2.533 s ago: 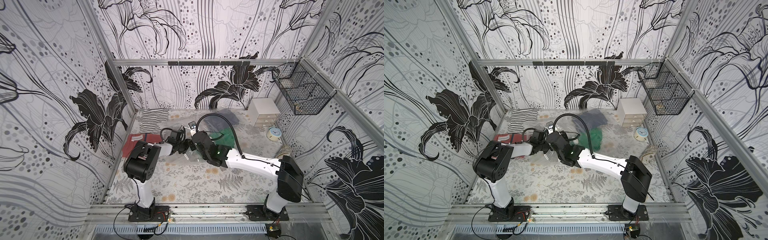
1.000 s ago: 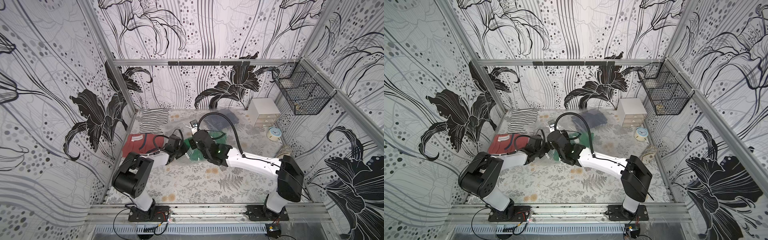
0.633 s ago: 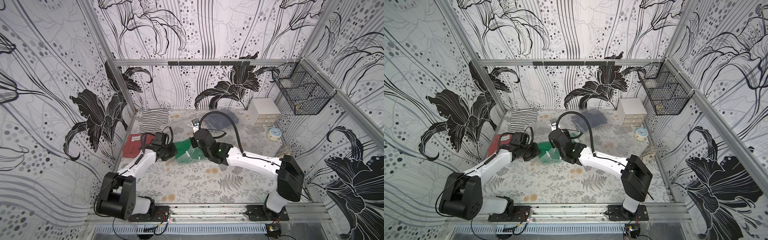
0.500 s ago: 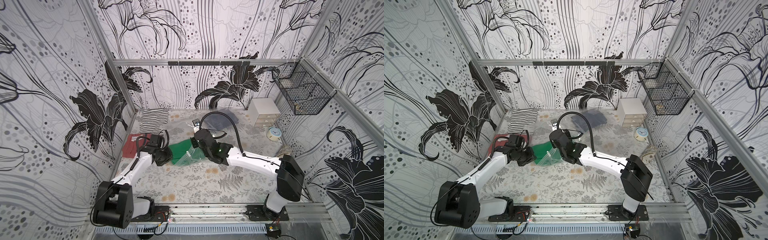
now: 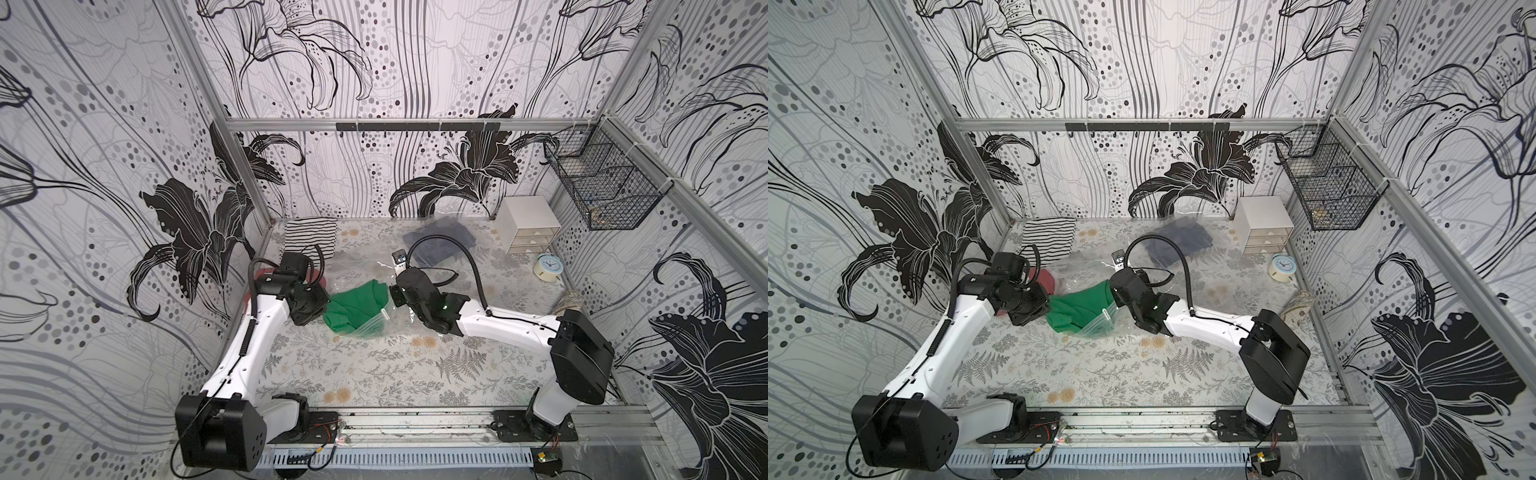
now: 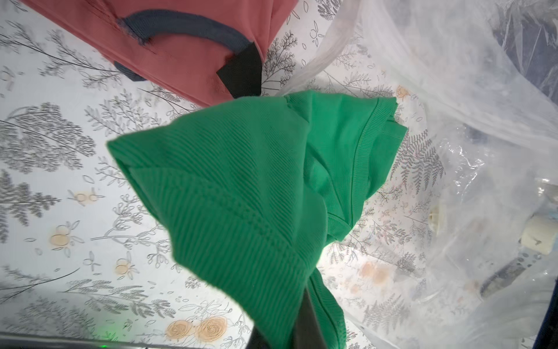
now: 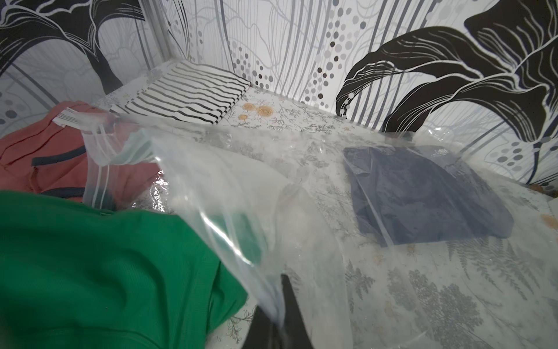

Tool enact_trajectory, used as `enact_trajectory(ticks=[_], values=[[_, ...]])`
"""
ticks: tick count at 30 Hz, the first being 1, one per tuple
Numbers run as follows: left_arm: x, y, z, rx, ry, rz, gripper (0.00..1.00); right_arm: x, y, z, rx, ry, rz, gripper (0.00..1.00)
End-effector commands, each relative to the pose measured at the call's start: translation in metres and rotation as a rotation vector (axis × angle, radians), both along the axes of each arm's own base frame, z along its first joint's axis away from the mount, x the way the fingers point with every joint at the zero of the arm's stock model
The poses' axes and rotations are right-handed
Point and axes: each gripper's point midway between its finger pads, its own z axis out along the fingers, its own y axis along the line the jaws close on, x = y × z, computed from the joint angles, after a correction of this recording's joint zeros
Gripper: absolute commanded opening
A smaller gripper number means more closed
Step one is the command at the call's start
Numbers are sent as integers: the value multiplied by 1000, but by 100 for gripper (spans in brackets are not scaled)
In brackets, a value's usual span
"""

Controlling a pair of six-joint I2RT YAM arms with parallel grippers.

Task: Take the tank top out of the vacuum bag
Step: Take out the tank top from the vacuum bag.

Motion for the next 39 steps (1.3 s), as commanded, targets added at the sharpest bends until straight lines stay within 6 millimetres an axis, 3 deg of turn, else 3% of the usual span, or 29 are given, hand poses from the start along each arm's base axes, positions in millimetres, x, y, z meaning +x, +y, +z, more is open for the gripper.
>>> enact_trajectory(ticks=[1, 8, 12, 15, 19, 26, 31, 39], values=[[-32, 18, -6, 82, 145, -9, 0, 0, -4, 11, 36, -19, -9, 0], [-76, 36, -46, 60, 370, 64, 0, -5, -9, 18, 84, -23, 0, 0], [-97, 73, -38, 217, 486, 107, 0, -4, -18, 22, 79, -45, -24, 0], [-92, 84, -27, 232, 479, 145, 0, -3, -22, 28, 82, -58, -34, 0], [-98, 135, 6, 503, 529, 212, 0, -4, -26, 34, 91, -74, -42, 0], [-75, 137, -40, 387, 643, 140, 0, -6, -36, 47, 114, -102, -61, 0], [-73, 137, -72, 368, 761, 93, 0, -10, -49, 59, 127, -138, -79, 0], [-86, 185, -72, 546, 970, 156, 0, -13, -58, 67, 141, -158, -94, 0]])
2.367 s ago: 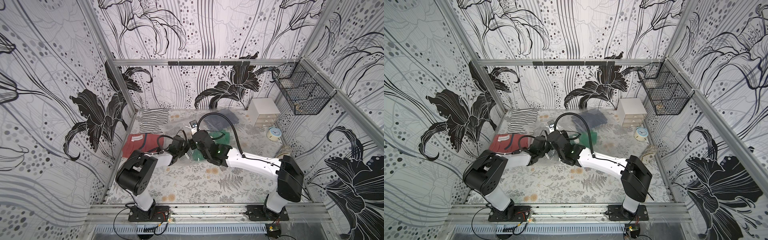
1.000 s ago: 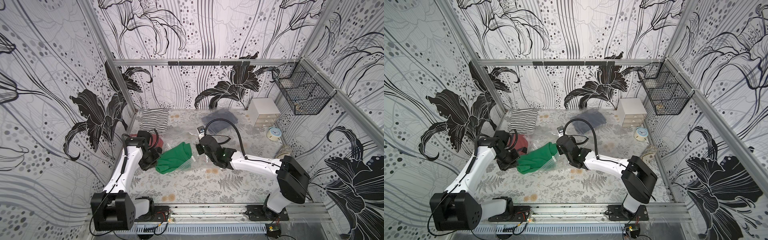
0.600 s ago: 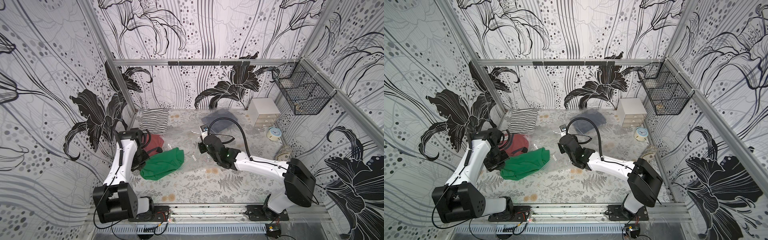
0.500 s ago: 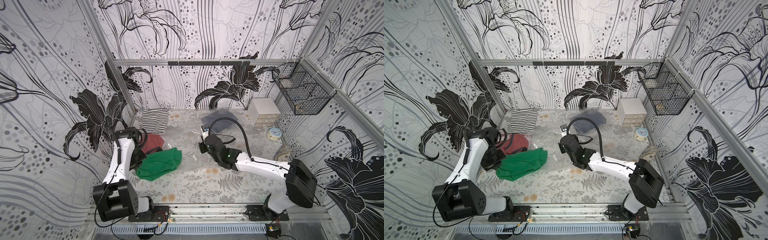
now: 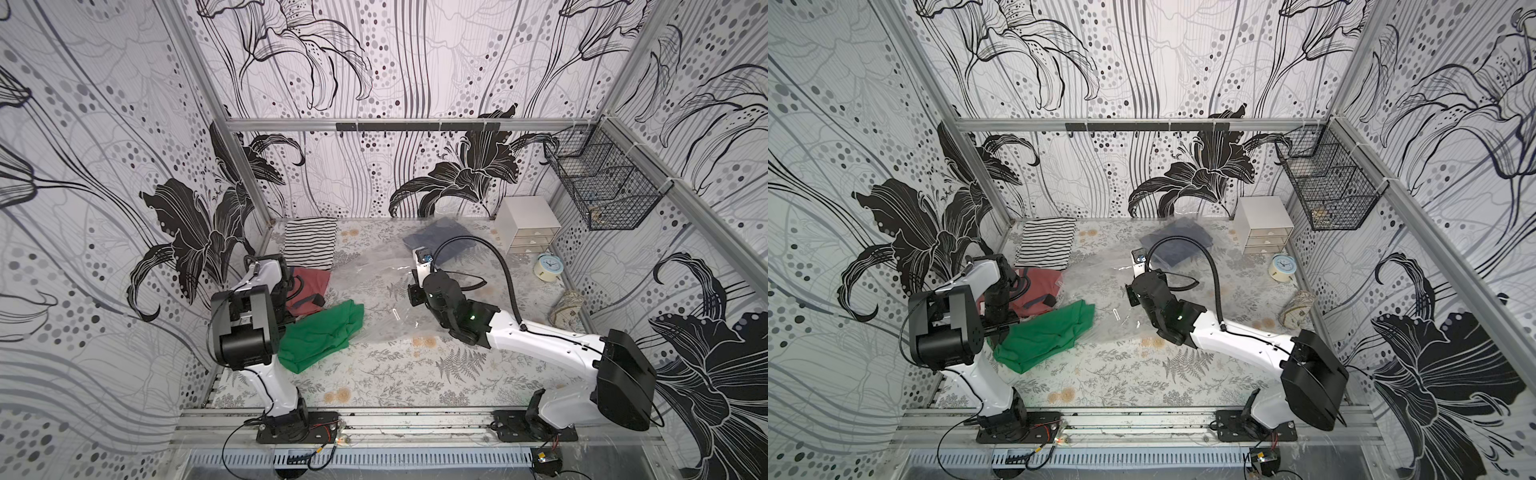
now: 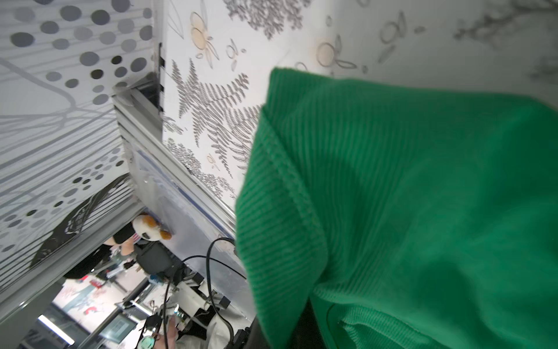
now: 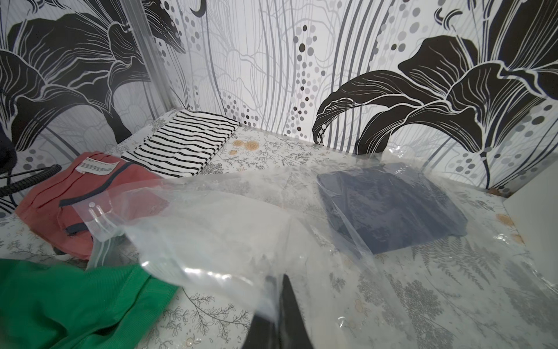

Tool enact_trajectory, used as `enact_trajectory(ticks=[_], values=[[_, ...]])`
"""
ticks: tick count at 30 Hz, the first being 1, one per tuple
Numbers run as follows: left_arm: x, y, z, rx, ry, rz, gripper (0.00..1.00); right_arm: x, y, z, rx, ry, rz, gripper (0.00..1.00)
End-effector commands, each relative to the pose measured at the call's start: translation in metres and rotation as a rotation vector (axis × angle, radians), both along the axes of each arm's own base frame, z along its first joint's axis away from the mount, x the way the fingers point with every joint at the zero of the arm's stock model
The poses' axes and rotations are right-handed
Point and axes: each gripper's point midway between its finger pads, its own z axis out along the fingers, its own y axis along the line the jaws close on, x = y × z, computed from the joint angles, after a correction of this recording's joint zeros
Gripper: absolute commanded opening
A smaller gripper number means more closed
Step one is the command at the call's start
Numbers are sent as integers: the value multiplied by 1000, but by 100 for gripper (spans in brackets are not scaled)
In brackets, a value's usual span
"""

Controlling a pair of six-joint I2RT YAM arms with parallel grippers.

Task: Take the tank top out of the vacuum bag
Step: Take out the tank top from the vacuum bag.

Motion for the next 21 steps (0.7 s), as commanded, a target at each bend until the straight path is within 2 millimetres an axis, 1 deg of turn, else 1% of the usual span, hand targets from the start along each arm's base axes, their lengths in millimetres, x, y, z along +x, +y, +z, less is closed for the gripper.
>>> enact_trajectory(ticks=[1, 4, 9, 13, 14, 16, 19, 20, 21], values=[[-12, 34, 15, 138, 90, 19, 0, 5, -13, 19, 25, -51, -51, 0], [-9, 42, 9, 145, 112, 34, 0, 4, -15, 20, 22, -52, -53, 0], [3, 60, 10, 195, 137, 24, 0, 4, -16, 22, 16, -61, -53, 0], [-1, 78, 12, 234, 171, 36, 0, 4, -15, 22, 12, -61, -51, 0], [-2, 82, 13, 241, 178, 33, 1, 4, -15, 23, 14, -62, -51, 0], [1, 83, 9, 232, 183, 17, 9, 4, -15, 23, 11, -63, -51, 0], [-3, 89, 6, 244, 206, 4, 9, 5, -14, 21, 8, -61, -50, 0], [-3, 89, 5, 241, 210, 7, 11, 6, -13, 21, 5, -60, -50, 0], [-1, 87, 3, 234, 215, -1, 18, 6, -13, 22, 7, -60, -50, 0]])
